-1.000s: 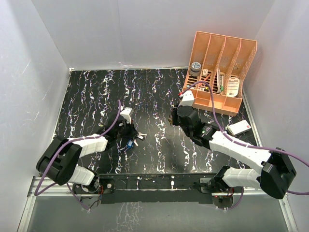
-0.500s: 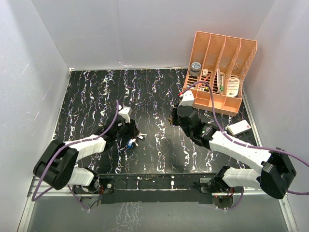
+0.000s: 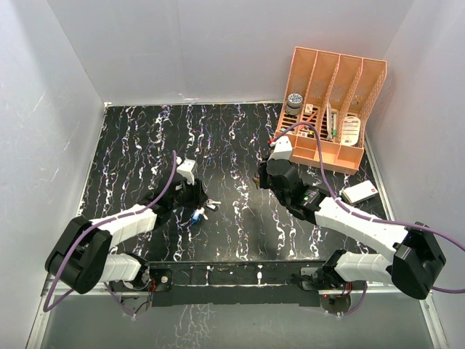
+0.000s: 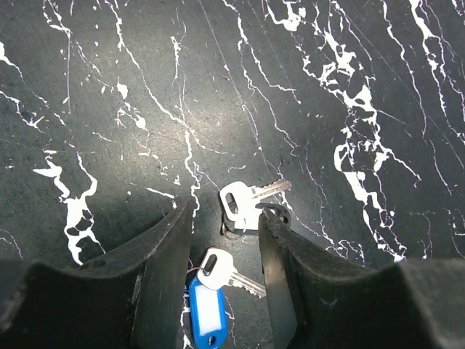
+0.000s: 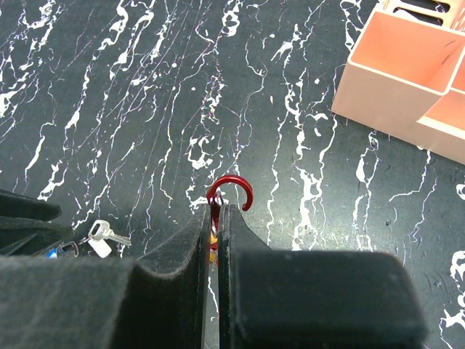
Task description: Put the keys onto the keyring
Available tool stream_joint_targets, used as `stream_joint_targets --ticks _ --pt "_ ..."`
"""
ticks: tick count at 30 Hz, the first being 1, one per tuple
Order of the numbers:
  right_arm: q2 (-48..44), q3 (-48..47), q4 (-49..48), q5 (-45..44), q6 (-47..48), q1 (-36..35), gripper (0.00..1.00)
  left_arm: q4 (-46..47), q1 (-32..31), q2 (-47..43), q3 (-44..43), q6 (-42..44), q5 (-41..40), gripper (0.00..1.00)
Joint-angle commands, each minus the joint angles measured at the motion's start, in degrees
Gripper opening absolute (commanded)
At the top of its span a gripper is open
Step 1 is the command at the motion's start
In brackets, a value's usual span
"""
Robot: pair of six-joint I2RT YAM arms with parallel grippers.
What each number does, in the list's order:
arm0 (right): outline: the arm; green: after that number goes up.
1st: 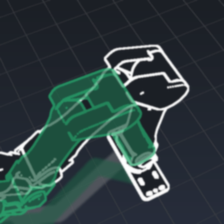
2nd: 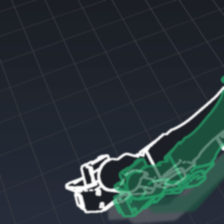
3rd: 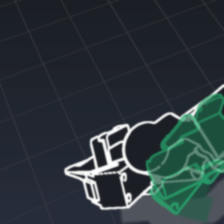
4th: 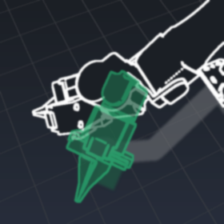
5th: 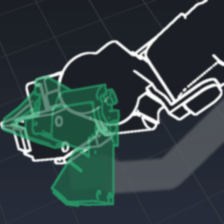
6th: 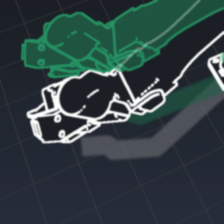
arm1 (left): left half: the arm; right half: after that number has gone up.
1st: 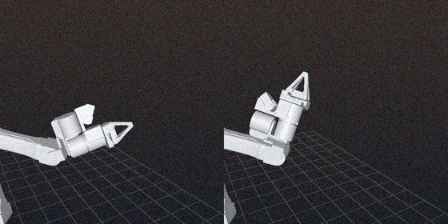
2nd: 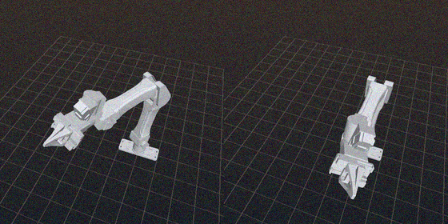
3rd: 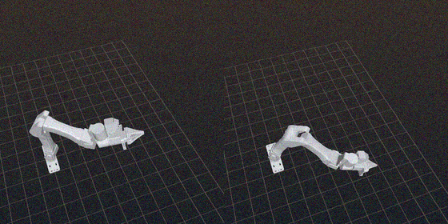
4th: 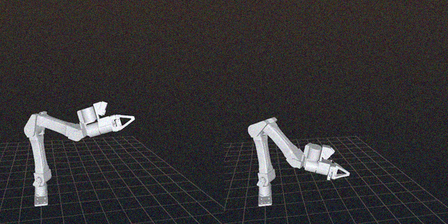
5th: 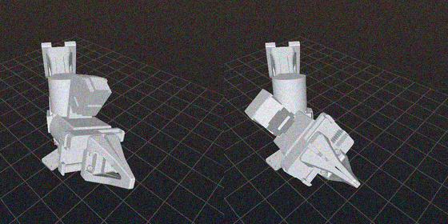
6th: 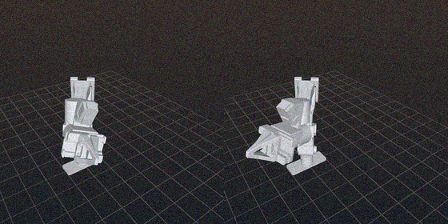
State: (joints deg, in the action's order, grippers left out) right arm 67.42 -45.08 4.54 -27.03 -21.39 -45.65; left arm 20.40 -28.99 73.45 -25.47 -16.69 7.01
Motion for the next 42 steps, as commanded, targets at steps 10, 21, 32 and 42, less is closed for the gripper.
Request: stream_joint_targets --ticks 10,21,32,42 --pt "-0.66 0.65 -2.97 -0.4 -0.2 -0.27 0.0 -2.98 -0.22 0.66 -0.59 2.91 1.5 0.42" --pt "-0.8 0.72 -3.09 -0.33 -0.15 -0.23 0.0 -3.49 -1.33 2.68 -1.48 4.6 2.9 0.48" --pt "-0.65 0.61 -3.23 -0.4 0.03 -0.23 0.0 -2.97 -2.07 4.68 -1.95 5.13 2.08 0.46" --pt "-0.5 0.49 -3.3 -0.47 0.13 -0.21 0.0 -1.84 -2.12 7.09 -1.81 5.35 1.17 0.39"
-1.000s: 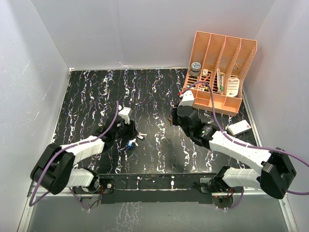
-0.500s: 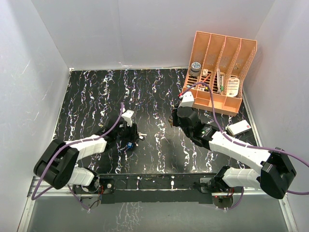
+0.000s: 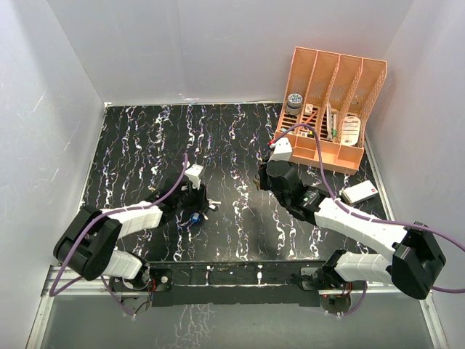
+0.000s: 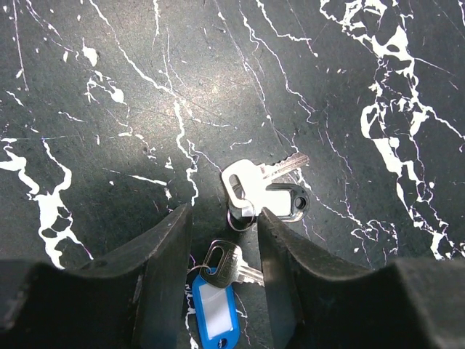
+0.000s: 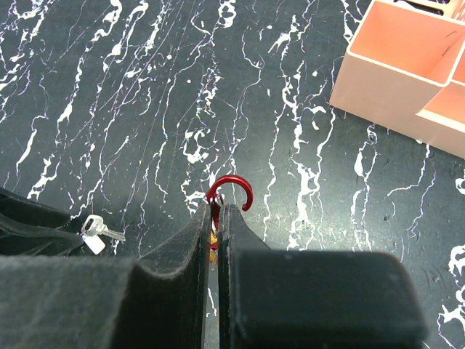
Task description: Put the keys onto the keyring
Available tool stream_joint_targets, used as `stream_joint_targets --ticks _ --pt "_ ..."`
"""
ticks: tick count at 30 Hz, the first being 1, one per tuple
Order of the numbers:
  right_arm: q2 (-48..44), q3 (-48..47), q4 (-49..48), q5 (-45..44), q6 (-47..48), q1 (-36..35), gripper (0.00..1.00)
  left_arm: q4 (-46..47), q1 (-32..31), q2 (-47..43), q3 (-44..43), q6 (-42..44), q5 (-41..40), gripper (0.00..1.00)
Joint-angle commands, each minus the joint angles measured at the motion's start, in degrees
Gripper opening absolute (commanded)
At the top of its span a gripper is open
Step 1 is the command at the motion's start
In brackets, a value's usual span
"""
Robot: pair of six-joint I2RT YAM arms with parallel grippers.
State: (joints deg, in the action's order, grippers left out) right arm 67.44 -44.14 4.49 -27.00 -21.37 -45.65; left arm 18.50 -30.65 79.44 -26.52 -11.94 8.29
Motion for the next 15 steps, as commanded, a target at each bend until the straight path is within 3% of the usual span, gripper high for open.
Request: stream_joint_targets --ticks 1,15 --pt "-0.48 -0.5 -3.26 -0.5 0.1 -0.23 0.0 0.17 -0.46 1.43 -0.8 0.61 -0.04 0.39" --pt "-0.5 -0.43 -3.26 -0.51 0.17 -0.23 0.0 0.08 -0.52 1.65 -0.41 0.3 -0.73 0.27"
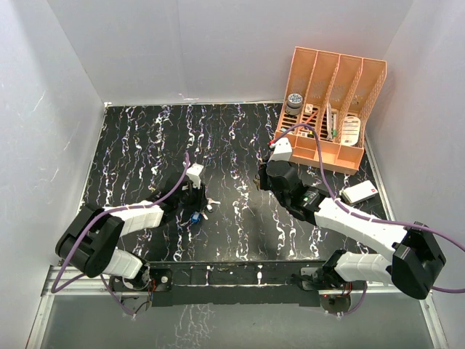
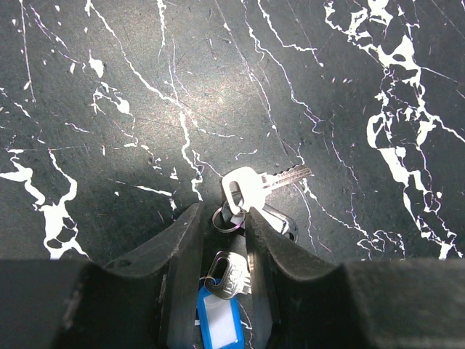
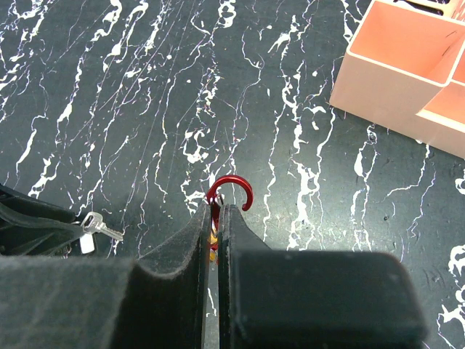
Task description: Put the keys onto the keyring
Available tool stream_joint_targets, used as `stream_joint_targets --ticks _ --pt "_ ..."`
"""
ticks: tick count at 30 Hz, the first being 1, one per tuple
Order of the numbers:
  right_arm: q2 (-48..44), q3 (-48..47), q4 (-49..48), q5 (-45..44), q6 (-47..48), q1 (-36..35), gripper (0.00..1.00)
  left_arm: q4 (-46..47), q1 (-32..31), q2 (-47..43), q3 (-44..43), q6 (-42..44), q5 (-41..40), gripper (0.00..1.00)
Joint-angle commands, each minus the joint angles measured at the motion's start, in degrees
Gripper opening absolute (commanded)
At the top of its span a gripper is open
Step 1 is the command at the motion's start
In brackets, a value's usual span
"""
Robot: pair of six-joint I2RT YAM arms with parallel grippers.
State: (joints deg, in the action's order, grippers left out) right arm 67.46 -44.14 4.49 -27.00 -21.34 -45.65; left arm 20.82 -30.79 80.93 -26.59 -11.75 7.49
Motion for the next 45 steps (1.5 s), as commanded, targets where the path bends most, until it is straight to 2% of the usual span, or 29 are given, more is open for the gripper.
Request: stream_joint_targets --ticks 1,21,29,45 --pt "-0.57 -0.42 -3.26 -0.48 0.16 -0.23 0.0 -2.27 -0.37 0.12 -0.35 0.1 0.07 0.27" --pt "-0.9 -0.16 -3.08 -0.69 0.07 -0.23 0.0 -2.25 -0.39 -1.73 -0.2 0.56 0.21 0.15" --pt "-0.88 0.02 -3.05 -0.67 0.04 -0.23 0.0 -3.46 -0.4 -3.98 -0.37 0.93 -1.69 0.0" --pt "-1.19 0.04 -3.21 -0.44 0.11 -0.23 0.0 -3.03 -0.41 -9.64 -0.84 1.9 -3.92 0.0"
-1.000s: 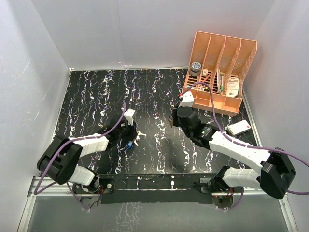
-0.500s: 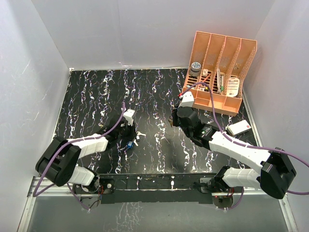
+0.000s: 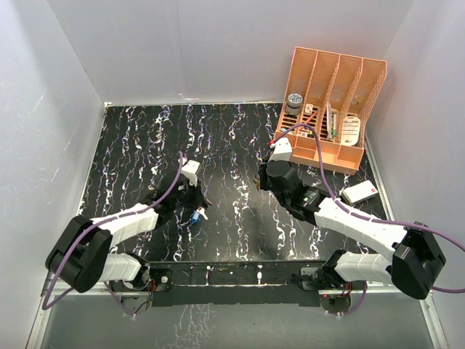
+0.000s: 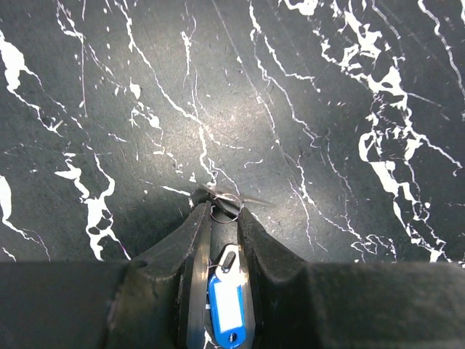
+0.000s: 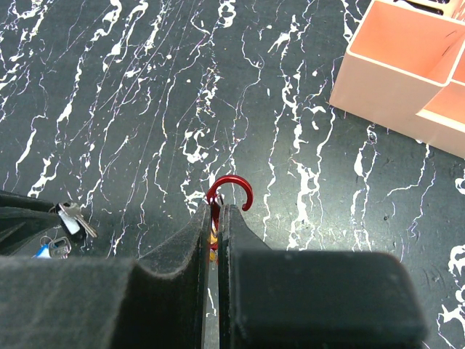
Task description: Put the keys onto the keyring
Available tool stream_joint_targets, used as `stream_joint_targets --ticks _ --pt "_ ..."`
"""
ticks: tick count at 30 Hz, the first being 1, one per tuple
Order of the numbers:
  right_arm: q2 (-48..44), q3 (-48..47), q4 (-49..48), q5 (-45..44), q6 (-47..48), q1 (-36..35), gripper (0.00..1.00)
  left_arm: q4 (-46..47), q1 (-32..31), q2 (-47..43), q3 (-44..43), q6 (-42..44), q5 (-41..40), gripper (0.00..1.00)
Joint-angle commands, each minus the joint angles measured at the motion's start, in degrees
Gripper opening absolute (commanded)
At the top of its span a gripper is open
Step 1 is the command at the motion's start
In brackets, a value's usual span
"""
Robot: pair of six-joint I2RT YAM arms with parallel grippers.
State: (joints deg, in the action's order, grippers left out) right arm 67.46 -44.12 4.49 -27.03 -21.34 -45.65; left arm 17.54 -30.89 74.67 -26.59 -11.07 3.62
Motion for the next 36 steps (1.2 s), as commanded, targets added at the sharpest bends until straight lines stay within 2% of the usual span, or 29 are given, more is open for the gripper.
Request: stream_joint_targets --ticks 1,6,17,20,26,31,36 --pt "-1.0 0.0 -3.26 -0.27 0.15 -0.23 0.0 0.69 -0.31 -3.89 -0.7 1.46 0.35 0.0" --pt "-0.81 -0.09 -3.51 0.28 0.1 -0.23 0.0 2.26 -0.35 -4.38 -1.51 1.0 2.69 0.0" --pt "-0.75 -0.16 -3.54 0.31 0.16 -0.23 0.0 4.97 -0.39 0.59 -4.12 -0.66 6.11 0.0" --pt "-0.64 -0.17 -3.61 0.31 0.15 -0.23 0.0 3.47 -0.39 0.77 -5.12 -1.56 3.33 0.15" --pt "-0.55 -0.09 -3.72 0.39 0.16 -0.23 0.0 1.53 -0.39 2.1 -5.81 -3.36 -2.31 0.31" --pt "-0.79 -0.09 -3.66 0.23 0.16 -0.23 0.0 -2.51 -0.39 7.05 -8.47 -5.9 -4.55 0.33" --pt "-0.99 0.08 -3.44 -0.02 0.14 -0.23 0.0 -1.84 -0.31 10.44 -9.16 -7.78 -4.19 0.33"
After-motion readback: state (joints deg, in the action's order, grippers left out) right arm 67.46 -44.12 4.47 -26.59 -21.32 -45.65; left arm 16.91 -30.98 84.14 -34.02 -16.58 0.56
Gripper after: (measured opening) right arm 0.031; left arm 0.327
